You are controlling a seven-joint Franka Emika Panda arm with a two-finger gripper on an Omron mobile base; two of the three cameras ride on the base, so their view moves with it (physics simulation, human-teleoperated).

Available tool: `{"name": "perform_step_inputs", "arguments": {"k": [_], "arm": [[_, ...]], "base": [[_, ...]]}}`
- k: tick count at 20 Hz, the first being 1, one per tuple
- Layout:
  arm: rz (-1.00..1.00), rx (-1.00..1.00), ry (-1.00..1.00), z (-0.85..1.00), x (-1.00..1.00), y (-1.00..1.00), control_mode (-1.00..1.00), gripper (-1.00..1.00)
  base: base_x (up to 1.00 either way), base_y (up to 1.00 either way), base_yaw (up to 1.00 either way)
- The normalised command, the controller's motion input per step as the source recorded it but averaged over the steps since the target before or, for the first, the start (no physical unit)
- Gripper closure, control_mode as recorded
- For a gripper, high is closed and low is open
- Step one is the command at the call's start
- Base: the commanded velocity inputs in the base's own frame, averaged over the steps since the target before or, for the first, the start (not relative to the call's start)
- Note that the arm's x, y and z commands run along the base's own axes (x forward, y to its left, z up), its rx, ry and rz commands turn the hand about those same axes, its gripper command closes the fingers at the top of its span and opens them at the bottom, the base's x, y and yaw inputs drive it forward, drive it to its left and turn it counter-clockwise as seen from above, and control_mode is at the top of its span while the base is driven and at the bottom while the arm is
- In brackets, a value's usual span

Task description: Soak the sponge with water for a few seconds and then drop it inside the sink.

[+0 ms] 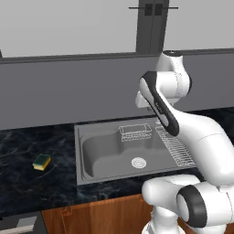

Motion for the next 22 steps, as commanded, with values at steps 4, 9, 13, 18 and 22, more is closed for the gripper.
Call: {"name": "perform_step_inputs", "arguments": {"k": [4,9,13,18,22], "arm": [[-0.04,0.00,0.00,0.00,-0.14,-0.12,-1.00,-1.00],[-0.10,0.00,0.00,0.00,-0.45,-0.24,-1.00,-1.00],[-0.10,0.00,-0.06,0.00,-0.51,-0.15,-1.00,-1.00],[-0.09,0.00,-0.11,0.00,-0.29,-0.15,-1.00,-1.00],[-0.06,0.00,-0.19,-0.09,-0.01,-0.24,-1.00,-1.00]], "base": [[0.00,0.00,0.00],[0.00,0.00,0.00],[0.00,0.00,0.00],[0.00,0.00,0.00],[0.00,0.00,0.00]]}}
